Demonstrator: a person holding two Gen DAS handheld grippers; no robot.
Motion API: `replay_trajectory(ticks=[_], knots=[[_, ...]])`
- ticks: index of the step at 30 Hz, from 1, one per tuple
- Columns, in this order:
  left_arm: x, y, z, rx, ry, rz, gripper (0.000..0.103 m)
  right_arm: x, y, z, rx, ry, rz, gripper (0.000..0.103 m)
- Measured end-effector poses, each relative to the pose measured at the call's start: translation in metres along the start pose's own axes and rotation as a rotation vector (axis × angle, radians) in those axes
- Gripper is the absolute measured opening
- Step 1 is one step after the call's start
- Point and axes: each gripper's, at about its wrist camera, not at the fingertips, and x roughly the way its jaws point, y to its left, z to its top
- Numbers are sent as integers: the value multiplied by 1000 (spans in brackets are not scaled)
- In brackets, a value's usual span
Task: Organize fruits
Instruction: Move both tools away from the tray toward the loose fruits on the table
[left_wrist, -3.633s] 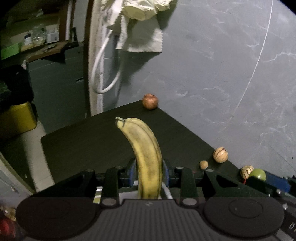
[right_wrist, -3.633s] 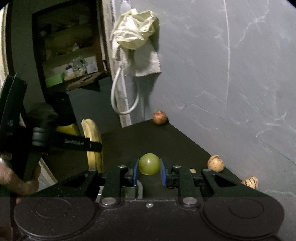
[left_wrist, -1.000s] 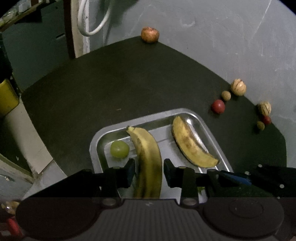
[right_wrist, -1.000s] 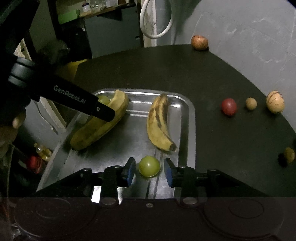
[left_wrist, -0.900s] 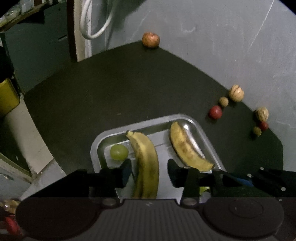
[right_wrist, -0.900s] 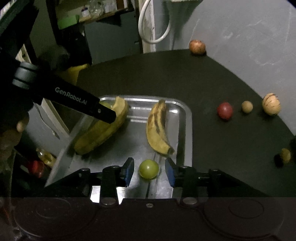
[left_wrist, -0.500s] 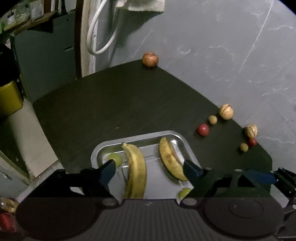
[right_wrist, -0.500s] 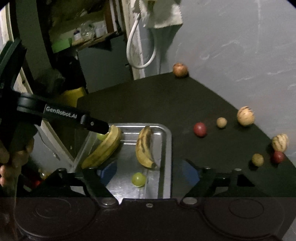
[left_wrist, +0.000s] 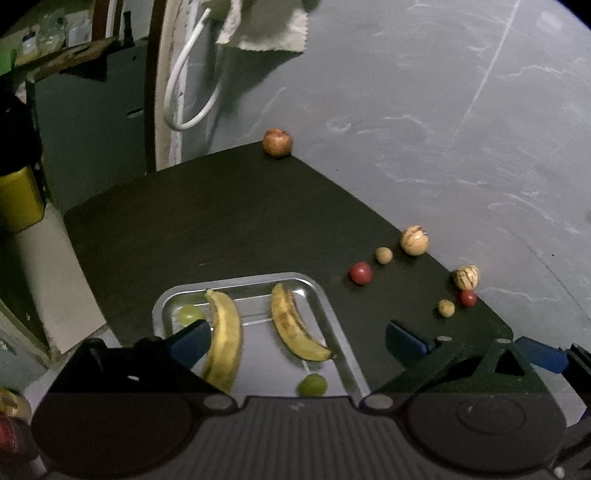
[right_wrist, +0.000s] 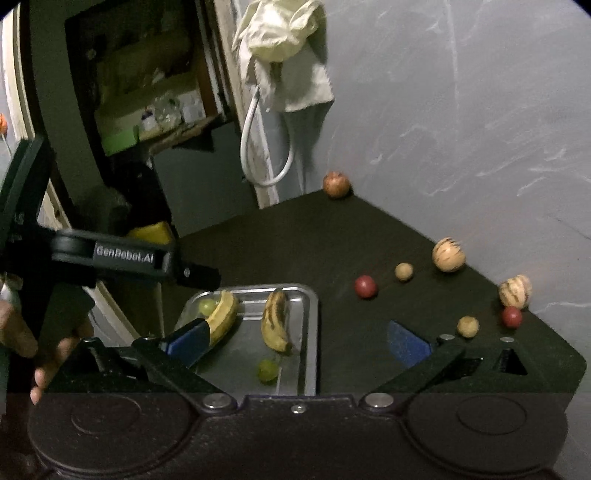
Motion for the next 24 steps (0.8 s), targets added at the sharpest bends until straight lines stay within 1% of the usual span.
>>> replay_trajectory(ticks=[4, 12, 18, 24], knots=[[-6, -20, -1, 34, -14, -2, 102, -16, -15, 0, 25, -27, -14, 102], [-4, -49, 4, 85, -23, -28, 102, -36, -46, -7, 83, -60, -56, 102], [8, -63, 7, 126, -4, -45, 102, -44, -72, -16, 142, -59, -110, 102], [30, -73, 13, 164, 25, -74, 102, -40, -89, -22, 185, -44, -171, 102]])
